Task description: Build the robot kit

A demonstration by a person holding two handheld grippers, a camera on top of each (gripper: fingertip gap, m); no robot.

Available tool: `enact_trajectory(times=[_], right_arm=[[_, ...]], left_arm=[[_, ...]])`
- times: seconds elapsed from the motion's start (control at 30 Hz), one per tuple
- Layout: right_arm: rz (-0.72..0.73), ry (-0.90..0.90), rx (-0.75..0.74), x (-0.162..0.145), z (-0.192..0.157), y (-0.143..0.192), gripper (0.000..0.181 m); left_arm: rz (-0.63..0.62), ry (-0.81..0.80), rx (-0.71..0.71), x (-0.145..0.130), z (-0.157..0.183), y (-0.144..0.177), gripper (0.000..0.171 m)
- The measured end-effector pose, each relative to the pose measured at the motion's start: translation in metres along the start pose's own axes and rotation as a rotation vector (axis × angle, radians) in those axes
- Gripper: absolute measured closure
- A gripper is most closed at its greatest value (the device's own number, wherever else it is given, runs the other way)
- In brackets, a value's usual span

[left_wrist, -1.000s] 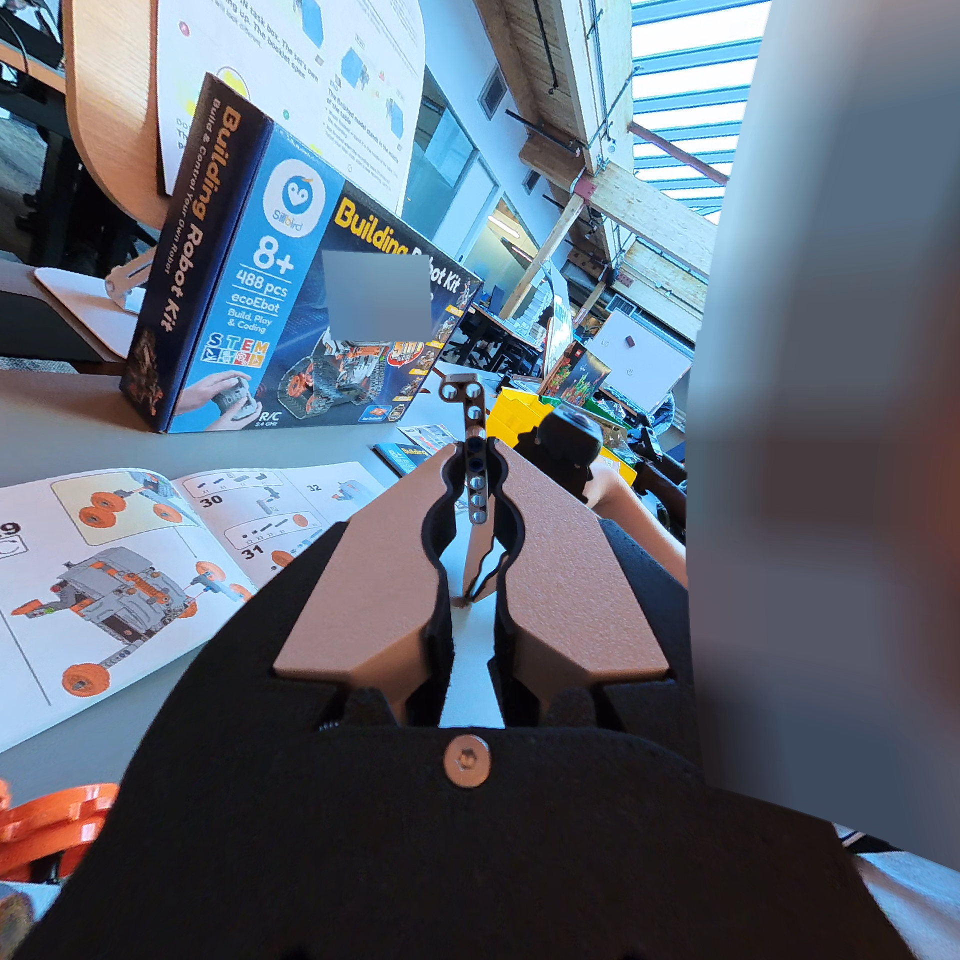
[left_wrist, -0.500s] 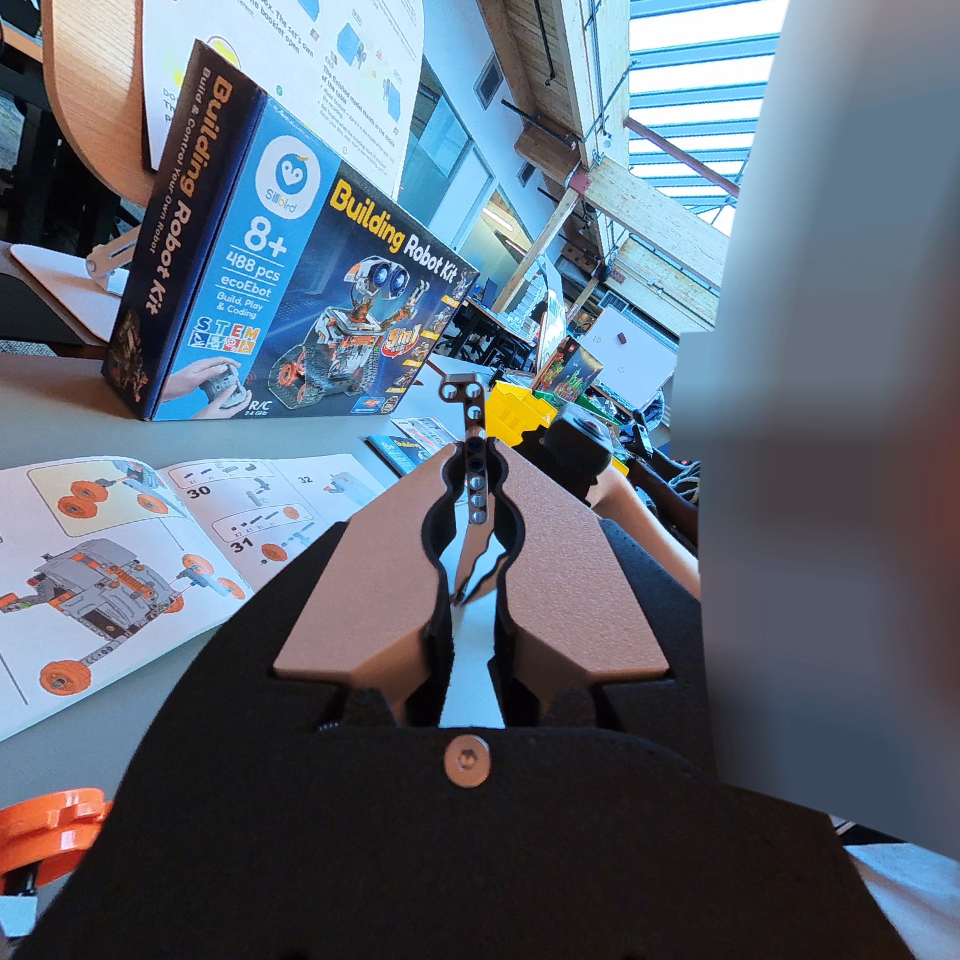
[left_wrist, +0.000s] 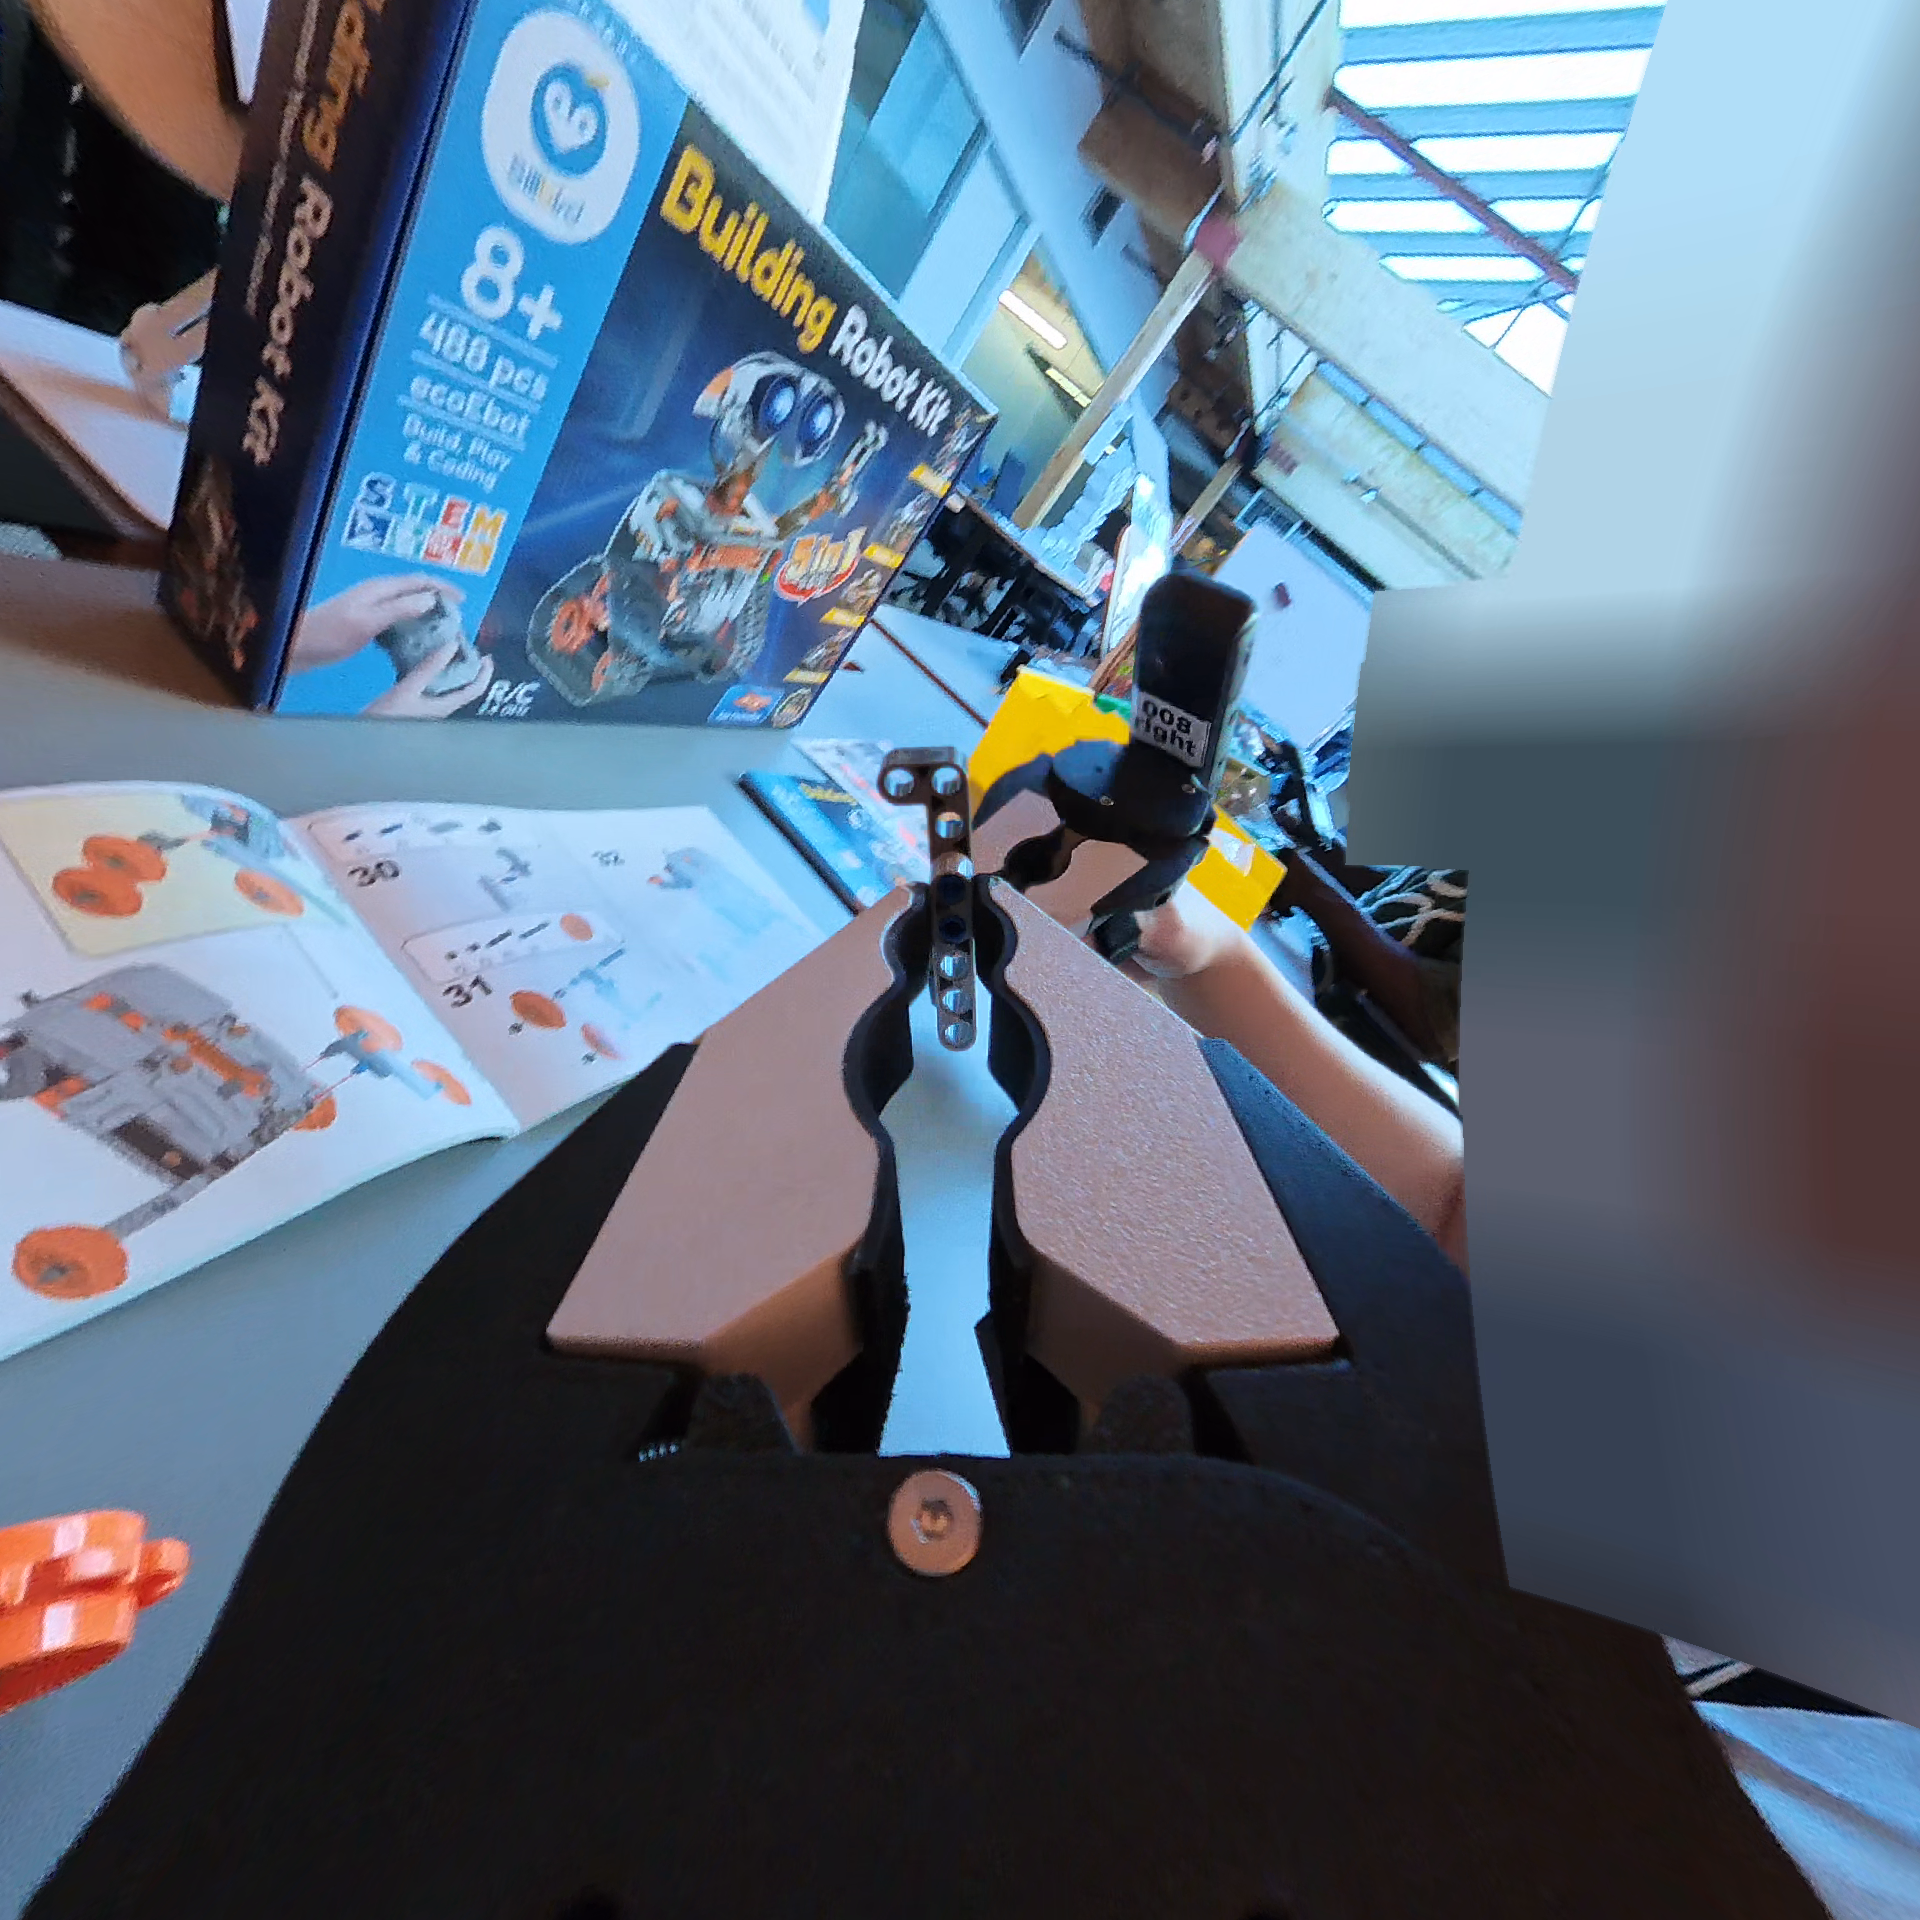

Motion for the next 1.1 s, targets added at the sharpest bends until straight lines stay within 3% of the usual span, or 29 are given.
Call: enact_trajectory(times=[0.1, 0.3, 0.63, 1.1], right_arm=[[0.068, -0.24, -0.024, -0.013, 0.001, -0.006, 0.178], [0.359, -0.589, 0.067, 0.001, -0.002, 0.0, 0.178], [0.482, -0.768, 0.09, -0.009, 0.024, 0.008, 0.178], [0.5, -0.785, 0.125, -0.008, 0.02, 0.01, 0.178]], left_arm=[[-0.011, -0.017, 0.041, -0.001, -0.005, 0.001, 0.167], [0.001, -0.067, 0.115, 0.003, -0.014, 0.006, 0.167], [-0.005, -0.031, 0.145, 0.0, -0.025, 0.008, 0.167], [-0.107, -0.102, 0.161, -0.017, -0.022, -0.003, 0.167]])
Point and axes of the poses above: each gripper's, where its closed fingertips meet, y back along the fingers, x out of its top, z = x × y across the jaws, the point moved 1 cm from there along y, back along the fingers, and after that the axes turned 1 degree about -z, right-handed, at the moved point
